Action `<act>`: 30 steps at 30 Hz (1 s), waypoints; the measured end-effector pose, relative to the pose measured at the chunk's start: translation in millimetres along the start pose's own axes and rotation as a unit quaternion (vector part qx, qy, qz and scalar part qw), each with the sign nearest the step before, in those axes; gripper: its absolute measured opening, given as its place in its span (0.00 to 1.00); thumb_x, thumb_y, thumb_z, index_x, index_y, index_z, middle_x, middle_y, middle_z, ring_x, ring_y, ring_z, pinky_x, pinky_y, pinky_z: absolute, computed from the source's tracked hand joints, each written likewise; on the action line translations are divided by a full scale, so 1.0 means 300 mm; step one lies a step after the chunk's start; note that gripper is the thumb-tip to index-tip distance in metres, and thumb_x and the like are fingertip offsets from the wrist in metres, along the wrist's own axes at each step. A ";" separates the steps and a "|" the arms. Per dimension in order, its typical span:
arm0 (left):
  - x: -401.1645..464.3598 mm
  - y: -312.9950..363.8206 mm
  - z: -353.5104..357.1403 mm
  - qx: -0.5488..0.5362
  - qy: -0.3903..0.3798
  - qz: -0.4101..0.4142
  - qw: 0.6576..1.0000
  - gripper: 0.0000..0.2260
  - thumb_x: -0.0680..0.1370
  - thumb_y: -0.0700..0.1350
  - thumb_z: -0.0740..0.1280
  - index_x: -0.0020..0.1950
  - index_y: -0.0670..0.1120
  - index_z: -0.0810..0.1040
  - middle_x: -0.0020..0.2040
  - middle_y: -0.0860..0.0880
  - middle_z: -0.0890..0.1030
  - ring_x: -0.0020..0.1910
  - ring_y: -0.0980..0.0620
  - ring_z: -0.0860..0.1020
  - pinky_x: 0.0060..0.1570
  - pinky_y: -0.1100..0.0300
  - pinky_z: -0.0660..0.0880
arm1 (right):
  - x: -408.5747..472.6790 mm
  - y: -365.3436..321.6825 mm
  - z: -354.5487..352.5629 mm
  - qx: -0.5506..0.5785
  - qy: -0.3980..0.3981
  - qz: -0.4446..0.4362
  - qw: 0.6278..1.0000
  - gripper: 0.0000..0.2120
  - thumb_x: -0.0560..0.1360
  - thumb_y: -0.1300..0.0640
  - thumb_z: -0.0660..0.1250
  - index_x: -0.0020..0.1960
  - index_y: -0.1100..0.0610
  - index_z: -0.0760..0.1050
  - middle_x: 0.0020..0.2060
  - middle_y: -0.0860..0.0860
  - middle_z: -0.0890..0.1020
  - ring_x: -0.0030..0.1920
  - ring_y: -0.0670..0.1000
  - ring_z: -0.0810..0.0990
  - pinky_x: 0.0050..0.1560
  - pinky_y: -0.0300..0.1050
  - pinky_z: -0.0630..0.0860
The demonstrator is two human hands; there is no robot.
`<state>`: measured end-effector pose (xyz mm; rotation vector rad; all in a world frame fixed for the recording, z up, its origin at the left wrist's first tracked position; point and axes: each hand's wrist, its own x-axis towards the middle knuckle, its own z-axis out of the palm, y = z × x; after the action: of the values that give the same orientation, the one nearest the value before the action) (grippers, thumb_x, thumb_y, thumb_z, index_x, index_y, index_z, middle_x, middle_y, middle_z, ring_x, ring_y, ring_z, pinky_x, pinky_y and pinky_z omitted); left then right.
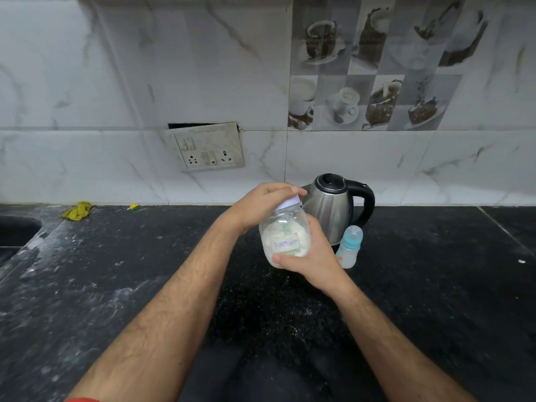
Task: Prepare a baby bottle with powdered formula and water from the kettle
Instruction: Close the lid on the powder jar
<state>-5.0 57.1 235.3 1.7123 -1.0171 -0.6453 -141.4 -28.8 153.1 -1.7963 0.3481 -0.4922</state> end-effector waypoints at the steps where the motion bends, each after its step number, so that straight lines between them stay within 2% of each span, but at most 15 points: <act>1: 0.001 0.001 0.004 0.010 0.002 0.003 1.000 0.12 0.82 0.49 0.62 0.58 0.51 0.84 0.55 0.55 0.84 0.56 0.57 0.81 0.62 0.55 0.75 | -0.003 -0.001 0.002 -0.004 0.002 -0.001 1.000 0.42 0.60 0.55 0.79 0.69 0.50 0.64 0.59 0.44 0.76 0.57 0.40 0.79 0.54 0.40 0.78; 3: 0.001 0.004 0.012 0.018 0.004 0.001 1.000 0.11 0.81 0.47 0.62 0.56 0.52 0.84 0.53 0.59 0.83 0.55 0.62 0.80 0.59 0.61 0.74 | -0.011 -0.002 0.007 -0.015 0.006 0.003 1.000 0.42 0.60 0.55 0.80 0.69 0.49 0.64 0.58 0.43 0.77 0.56 0.38 0.78 0.52 0.38 0.77; 5: 0.003 0.008 0.016 0.031 0.007 -0.011 0.999 0.10 0.79 0.48 0.64 0.54 0.52 0.85 0.53 0.60 0.83 0.54 0.63 0.79 0.58 0.63 0.73 | -0.018 -0.006 0.015 -0.037 0.016 0.008 0.999 0.42 0.61 0.55 0.81 0.69 0.48 0.63 0.56 0.41 0.77 0.54 0.38 0.79 0.52 0.38 0.77; 9: 0.002 0.004 0.029 0.064 0.028 -0.029 0.997 0.11 0.75 0.54 0.64 0.50 0.55 0.85 0.53 0.61 0.83 0.57 0.60 0.79 0.62 0.59 0.73 | -0.031 -0.019 0.029 -0.095 0.051 0.007 0.994 0.44 0.60 0.51 0.81 0.69 0.44 0.62 0.55 0.40 0.77 0.53 0.41 0.79 0.51 0.41 0.78; 12: 0.004 -0.014 0.057 0.122 0.083 -0.055 0.987 0.14 0.78 0.57 0.62 0.51 0.52 0.83 0.54 0.56 0.83 0.56 0.53 0.79 0.60 0.53 0.75 | -0.031 -0.009 0.050 -0.202 0.092 -0.006 0.975 0.46 0.56 0.45 0.78 0.69 0.46 0.61 0.56 0.45 0.76 0.54 0.47 0.77 0.51 0.47 0.78; 14: 0.001 -0.026 0.073 0.130 0.103 -0.072 0.983 0.14 0.79 0.59 0.61 0.51 0.53 0.83 0.55 0.55 0.83 0.55 0.52 0.79 0.60 0.51 0.75 | -0.034 0.003 0.062 -0.234 0.096 -0.002 0.967 0.48 0.55 0.43 0.76 0.71 0.47 0.61 0.57 0.46 0.75 0.55 0.48 0.76 0.52 0.50 0.78; 16: -0.005 -0.033 0.072 0.092 0.099 -0.069 0.988 0.11 0.76 0.58 0.65 0.47 0.54 0.84 0.52 0.58 0.84 0.54 0.54 0.80 0.60 0.51 0.76 | -0.037 0.003 0.050 -0.193 0.079 0.017 0.978 0.47 0.56 0.44 0.78 0.71 0.45 0.61 0.57 0.43 0.76 0.56 0.46 0.77 0.53 0.47 0.77; 18: -0.014 -0.035 0.053 0.020 0.067 -0.048 0.996 0.07 0.75 0.53 0.68 0.46 0.55 0.85 0.50 0.58 0.85 0.54 0.56 0.82 0.60 0.54 0.76 | -0.032 0.001 0.016 -0.094 0.023 0.029 0.995 0.42 0.59 0.50 0.80 0.69 0.45 0.64 0.56 0.42 0.78 0.55 0.45 0.79 0.55 0.47 0.77; 21: -0.032 -0.025 0.019 -0.046 -0.006 -0.012 0.999 0.10 0.74 0.49 0.69 0.53 0.52 0.85 0.55 0.54 0.85 0.56 0.55 0.82 0.60 0.57 0.77 | -0.025 0.003 -0.023 0.047 -0.064 0.022 0.997 0.36 0.62 0.56 0.78 0.67 0.57 0.70 0.57 0.55 0.80 0.57 0.54 0.80 0.57 0.53 0.77; 23: -0.039 -0.028 0.004 -0.073 -0.011 0.011 0.997 0.14 0.73 0.50 0.69 0.58 0.50 0.83 0.57 0.51 0.85 0.57 0.54 0.82 0.58 0.58 0.78 | -0.031 -0.001 -0.026 0.100 -0.086 0.028 0.991 0.36 0.62 0.56 0.77 0.67 0.59 0.70 0.57 0.56 0.80 0.57 0.55 0.79 0.57 0.51 0.76; 27: -0.048 -0.081 -0.010 -0.087 0.074 0.038 0.993 0.19 0.72 0.51 0.71 0.62 0.49 0.79 0.58 0.51 0.82 0.58 0.54 0.81 0.58 0.61 0.77 | -0.029 0.017 -0.031 0.090 -0.052 0.020 0.994 0.38 0.62 0.56 0.78 0.69 0.57 0.68 0.60 0.57 0.80 0.59 0.54 0.80 0.58 0.50 0.78; 30: -0.054 -0.116 -0.014 -0.081 0.115 0.026 0.990 0.12 0.76 0.46 0.73 0.59 0.50 0.80 0.56 0.51 0.82 0.56 0.54 0.81 0.58 0.59 0.76 | -0.014 0.041 -0.043 0.031 0.001 0.016 0.999 0.38 0.62 0.58 0.80 0.68 0.53 0.68 0.59 0.52 0.79 0.59 0.51 0.81 0.58 0.51 0.80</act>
<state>1.6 78.1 203.6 1.5719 -0.8225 -0.4706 -151.3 -40.8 143.5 -1.7281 0.3599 -0.4774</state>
